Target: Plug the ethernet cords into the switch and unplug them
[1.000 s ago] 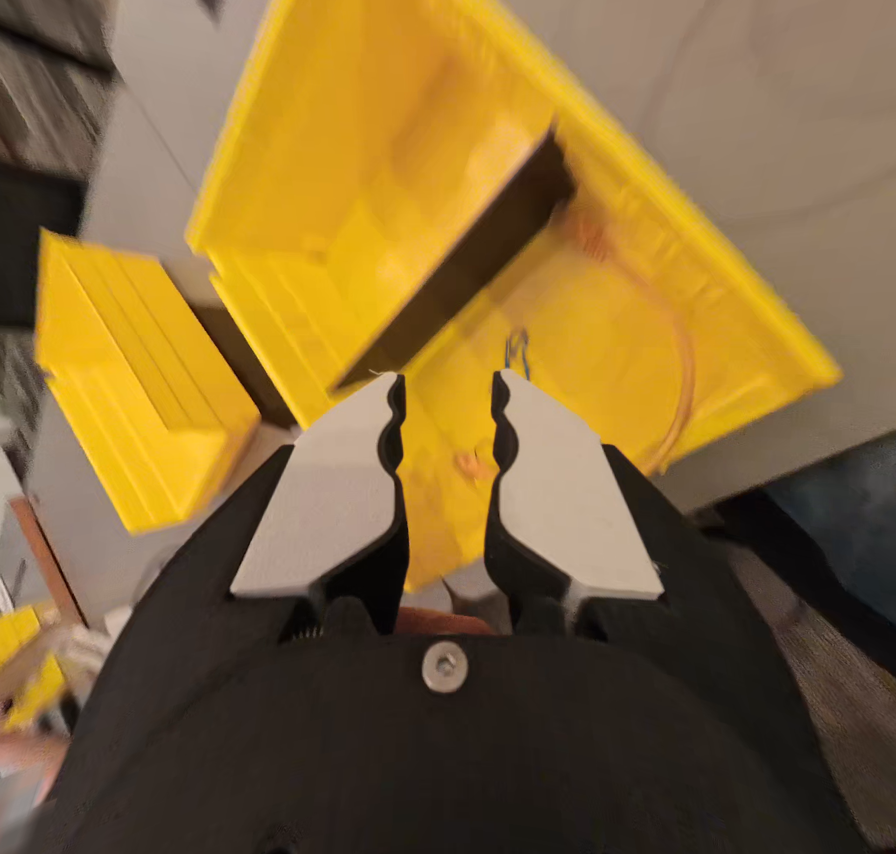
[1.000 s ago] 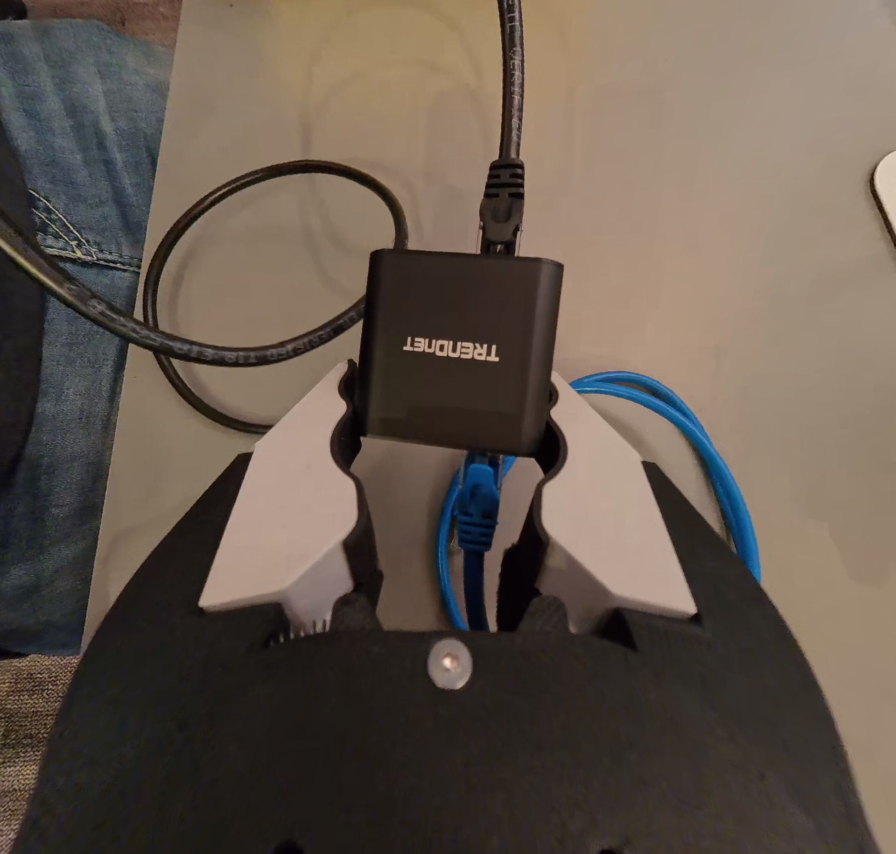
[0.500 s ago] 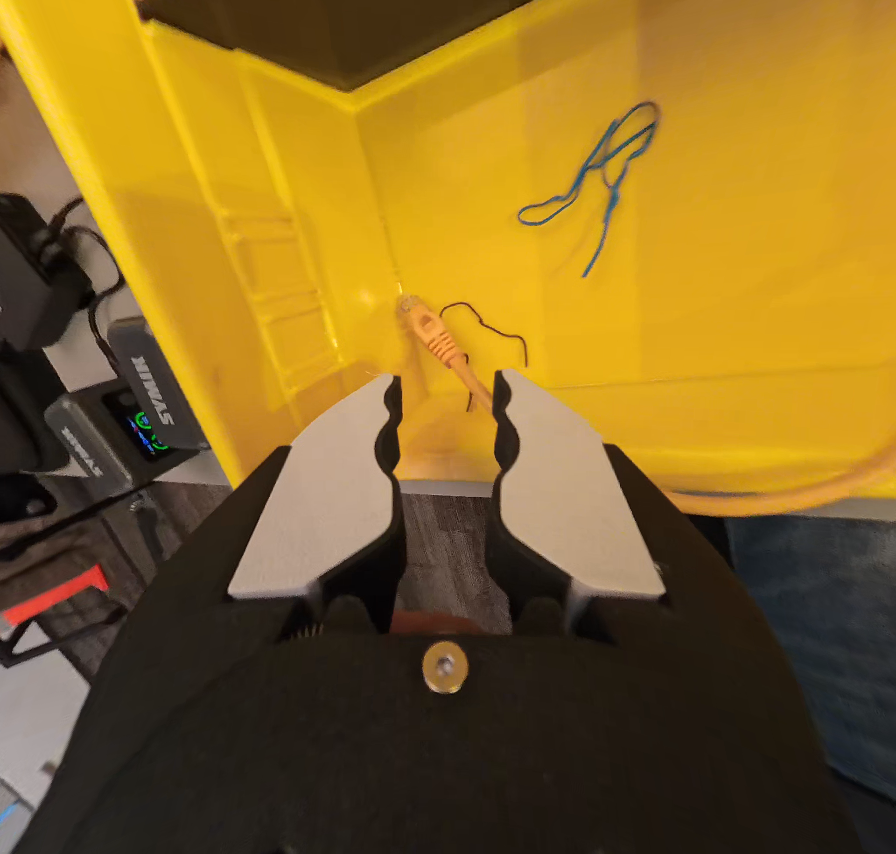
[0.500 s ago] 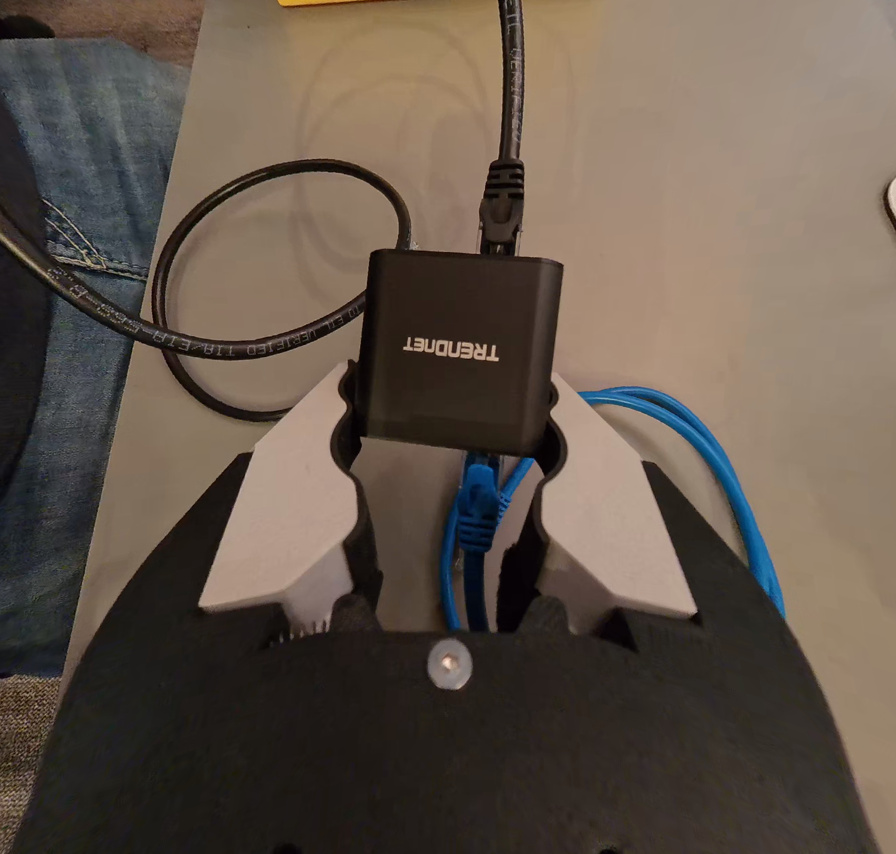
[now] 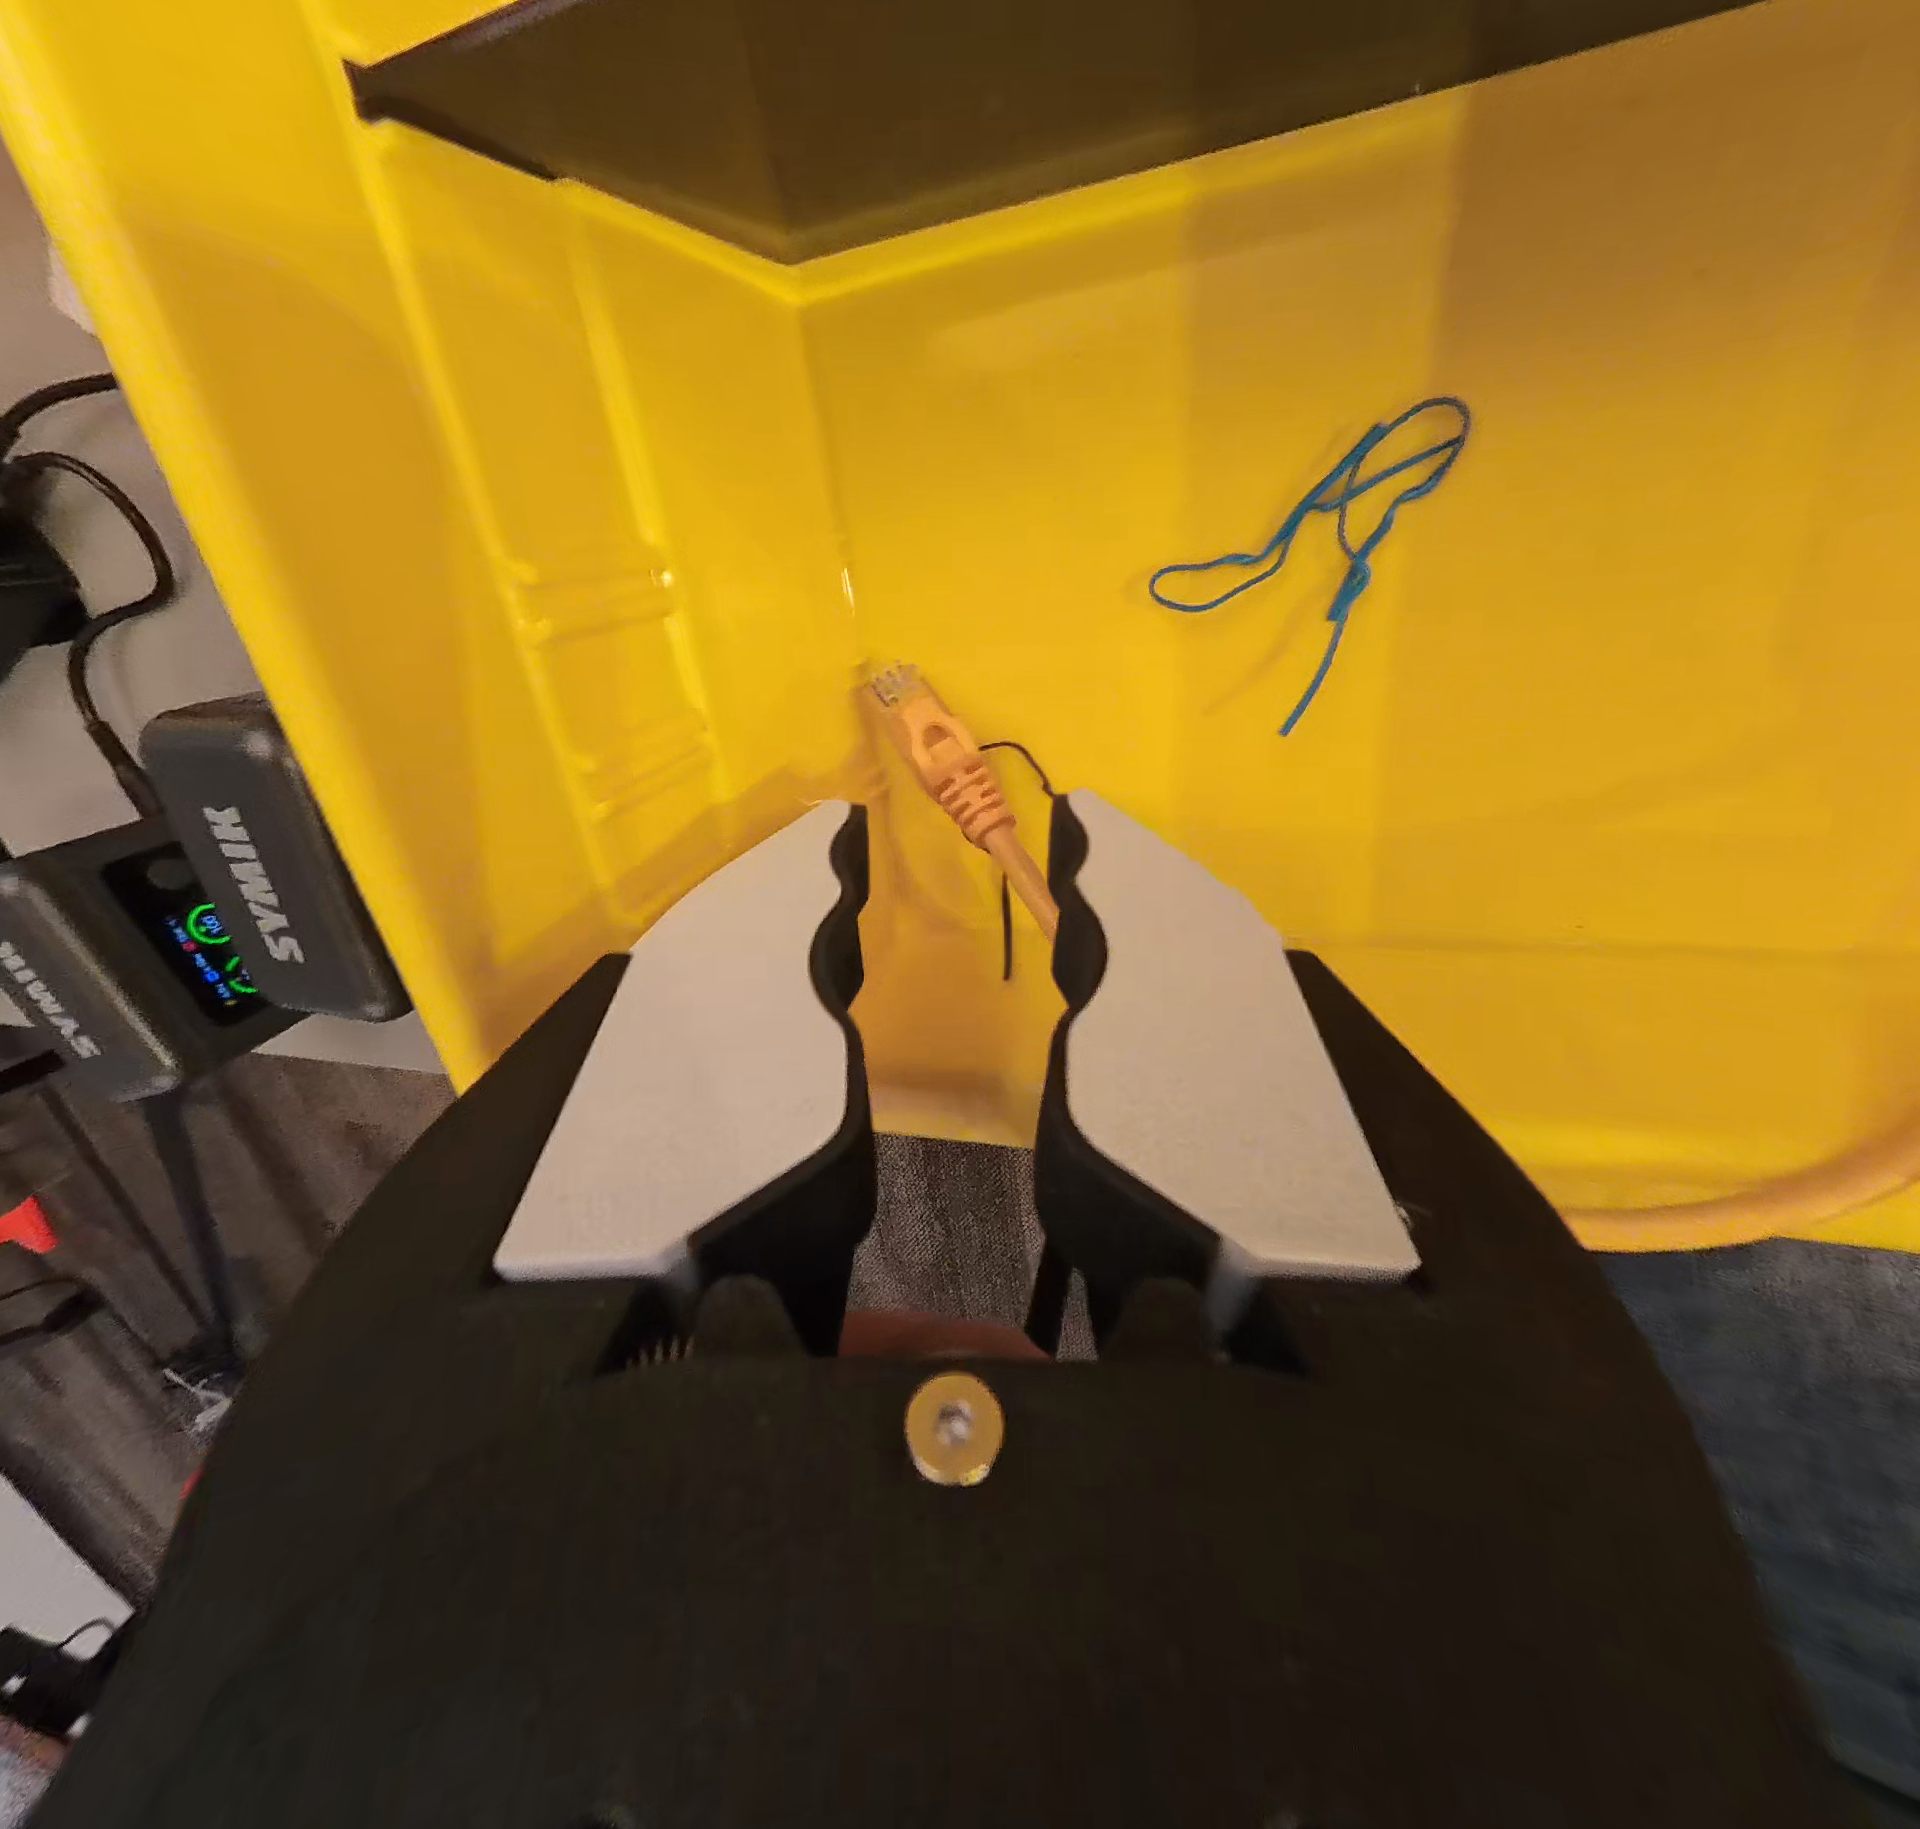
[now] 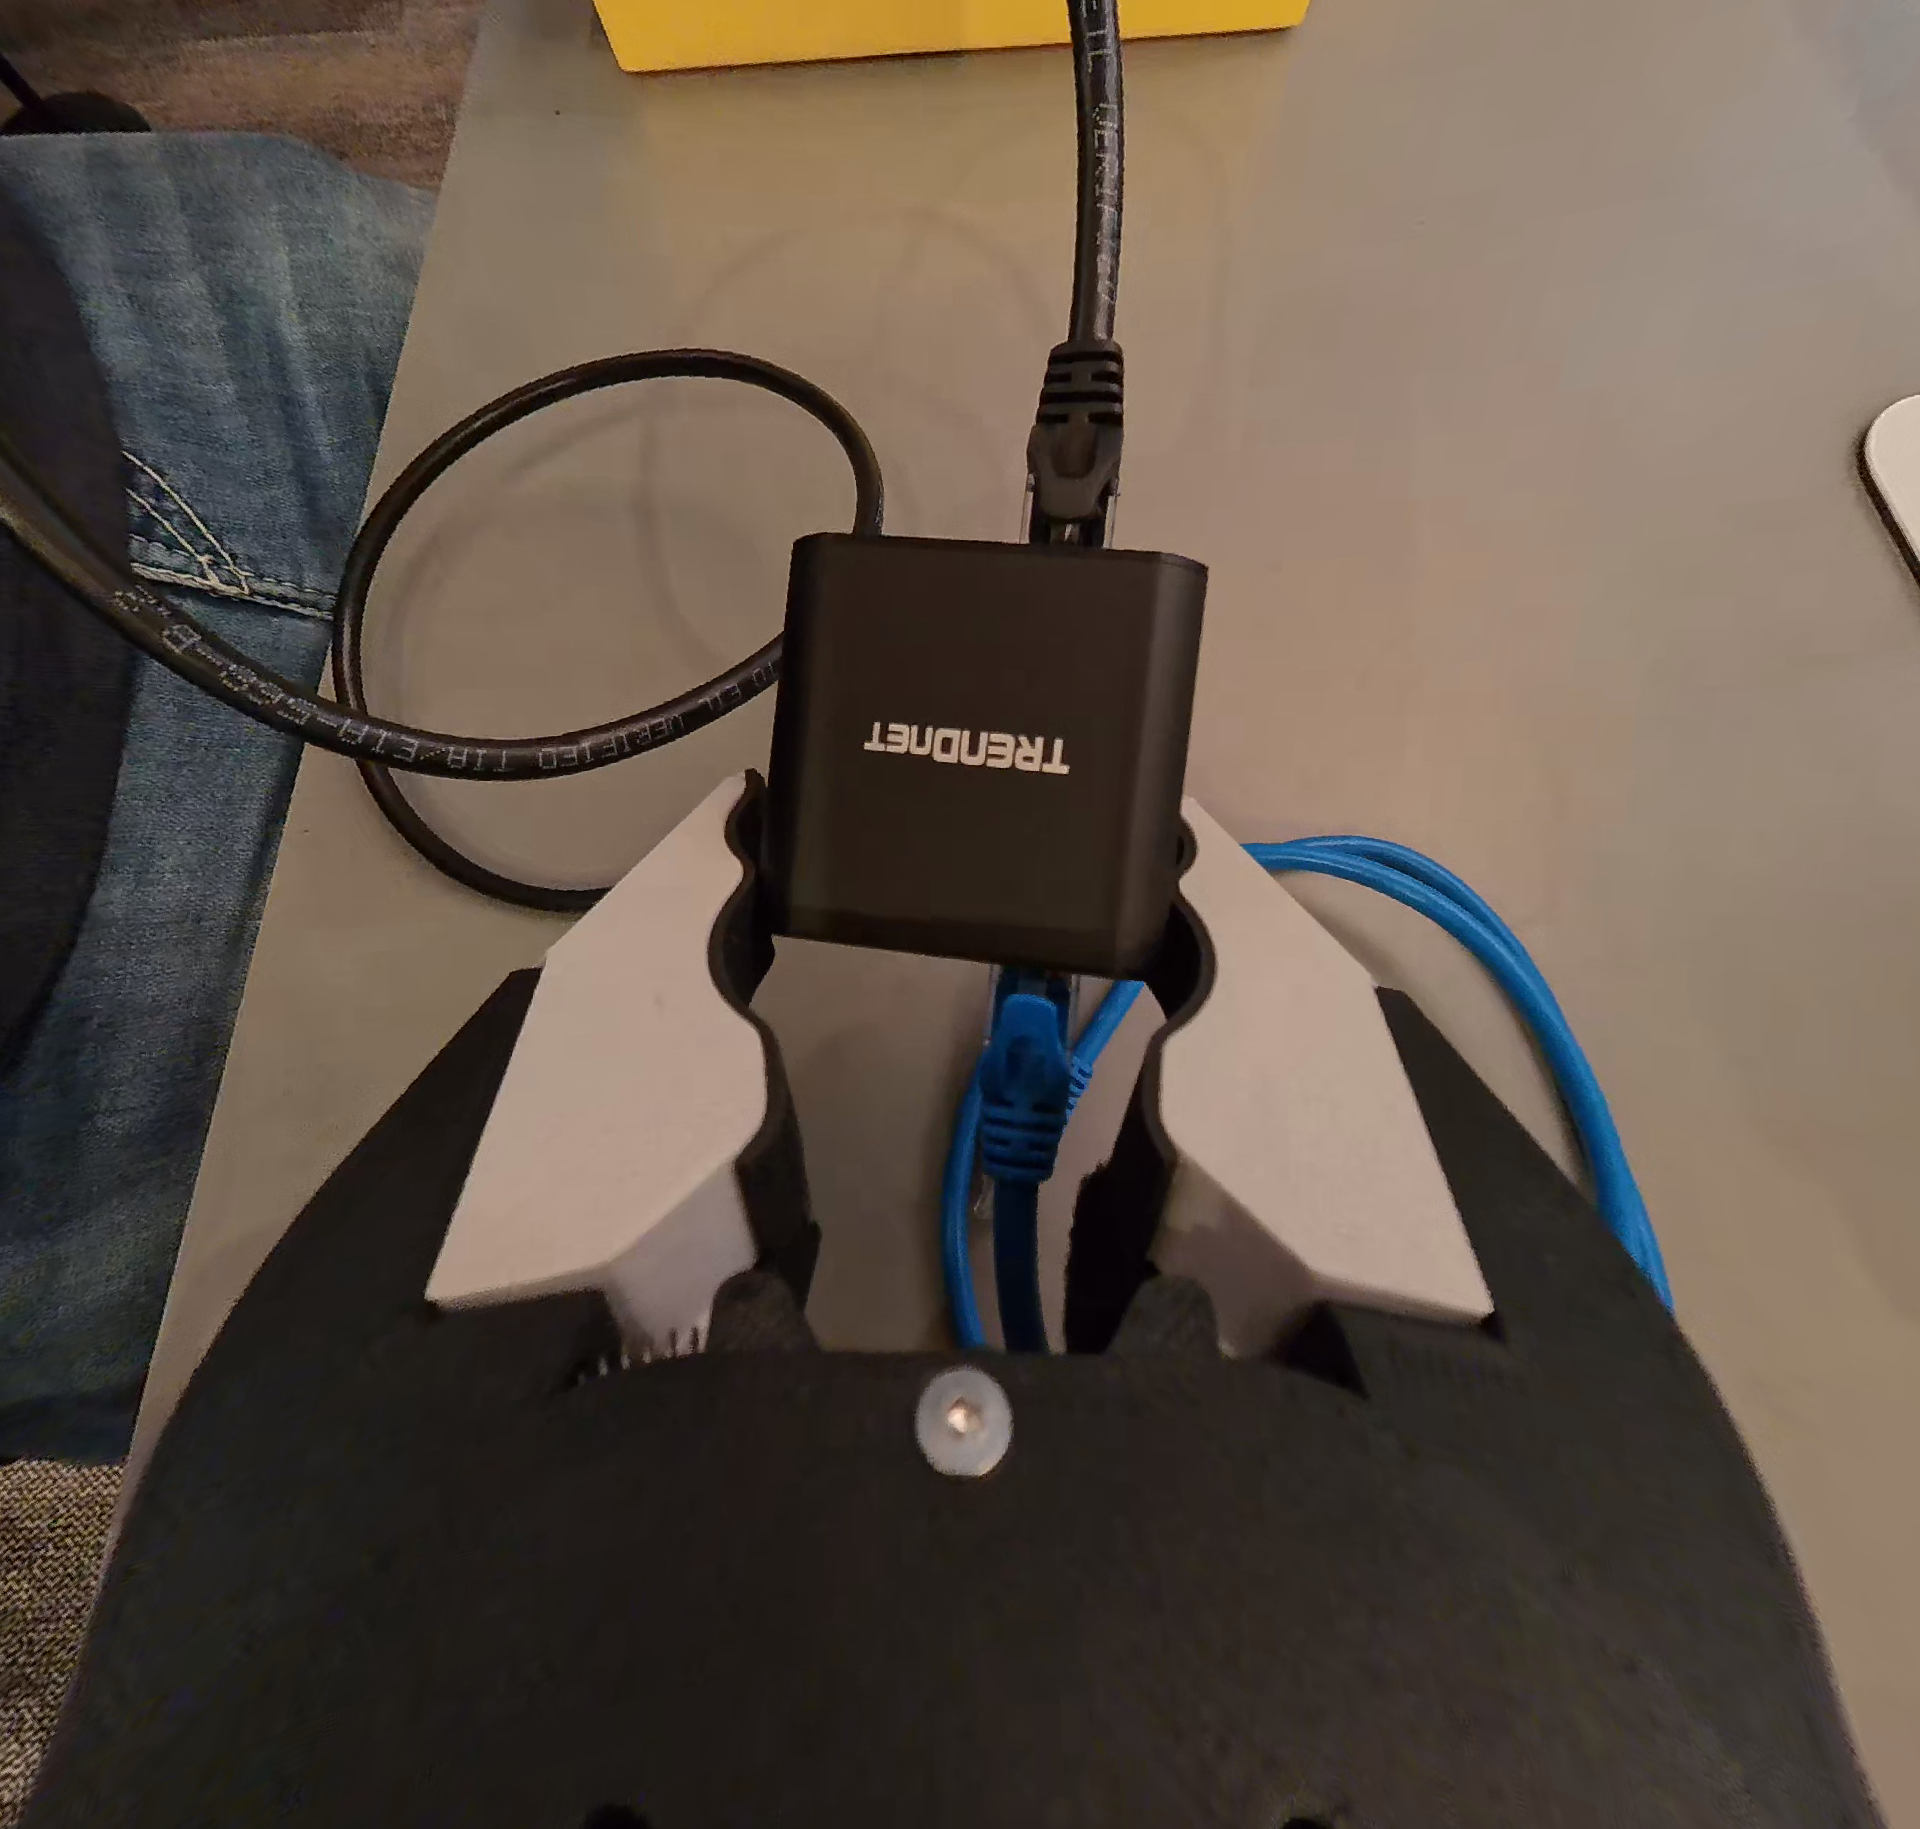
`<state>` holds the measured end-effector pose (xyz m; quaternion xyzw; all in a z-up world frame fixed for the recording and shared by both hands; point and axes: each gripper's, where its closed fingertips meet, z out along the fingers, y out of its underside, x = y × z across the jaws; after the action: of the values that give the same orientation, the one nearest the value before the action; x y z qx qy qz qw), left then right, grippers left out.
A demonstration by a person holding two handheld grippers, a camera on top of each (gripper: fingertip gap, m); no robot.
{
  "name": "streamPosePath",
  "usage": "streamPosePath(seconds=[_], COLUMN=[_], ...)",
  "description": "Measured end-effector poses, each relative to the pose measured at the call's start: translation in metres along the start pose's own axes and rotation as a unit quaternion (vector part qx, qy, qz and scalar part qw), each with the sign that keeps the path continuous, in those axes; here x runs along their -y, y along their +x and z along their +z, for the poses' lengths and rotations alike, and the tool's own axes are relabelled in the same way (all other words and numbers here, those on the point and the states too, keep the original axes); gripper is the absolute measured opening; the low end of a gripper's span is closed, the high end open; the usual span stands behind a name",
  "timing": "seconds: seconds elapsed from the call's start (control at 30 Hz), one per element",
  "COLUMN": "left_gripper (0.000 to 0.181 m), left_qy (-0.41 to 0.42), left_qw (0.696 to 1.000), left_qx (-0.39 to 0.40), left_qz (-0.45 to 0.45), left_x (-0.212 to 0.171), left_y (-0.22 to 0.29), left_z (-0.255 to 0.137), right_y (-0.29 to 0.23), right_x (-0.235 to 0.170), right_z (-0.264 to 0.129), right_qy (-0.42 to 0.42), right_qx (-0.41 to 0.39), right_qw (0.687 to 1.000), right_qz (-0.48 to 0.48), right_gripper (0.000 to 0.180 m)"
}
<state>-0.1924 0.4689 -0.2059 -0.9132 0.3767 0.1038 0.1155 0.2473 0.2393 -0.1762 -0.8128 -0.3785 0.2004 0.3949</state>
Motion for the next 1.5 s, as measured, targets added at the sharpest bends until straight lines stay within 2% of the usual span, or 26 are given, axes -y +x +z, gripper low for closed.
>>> streamPosePath(seconds=[0.43, 0.57, 0.83, 0.97, 1.13, 1.33, 1.5], left_gripper=[0.018, 0.016, 0.015, 0.014, 0.013, 0.013, 0.012], left_qy=[-0.102, -0.090, -0.009, 0.054, 0.150, 0.272, 0.359], left_qw=[0.993, 0.994, 0.995, 0.991, 0.978, 0.937, 0.887], left_qx=[0.011, 0.016, 0.016, 0.022, 0.033, 0.062, 0.064], left_qz=[0.056, 0.062, 0.095, 0.117, 0.142, 0.210, 0.283], left_x=[-0.002, 0.000, 0.012, 0.028, 0.058, 0.106, 0.141], left_y=[-0.003, -0.005, -0.005, -0.002, 0.009, 0.046, 0.099], left_z=[0.018, 0.016, -0.008, -0.037, -0.091, -0.179, -0.249], right_y=[0.001, 0.003, 0.003, 0.004, 0.005, 0.006, 0.008], right_x=[0.001, 0.000, 0.000, 0.001, 0.001, 0.001, 0.001], right_z=[-0.002, -0.004, -0.003, -0.003, -0.003, -0.003, -0.003], right_qy=[0.003, 0.005, 0.006, 0.009, 0.010, 0.014, 0.013], right_qx=[-0.004, -0.006, -0.006, -0.006, -0.005, -0.005, -0.006], right_qw=[1.000, 1.000, 1.000, 1.000, 1.000, 1.000, 1.000], right_qz=[-0.002, -0.001, -0.002, -0.001, 0.001, 0.003, 0.004], right_gripper=[0.070, 0.070, 0.070, 0.070, 0.070, 0.070, 0.070])
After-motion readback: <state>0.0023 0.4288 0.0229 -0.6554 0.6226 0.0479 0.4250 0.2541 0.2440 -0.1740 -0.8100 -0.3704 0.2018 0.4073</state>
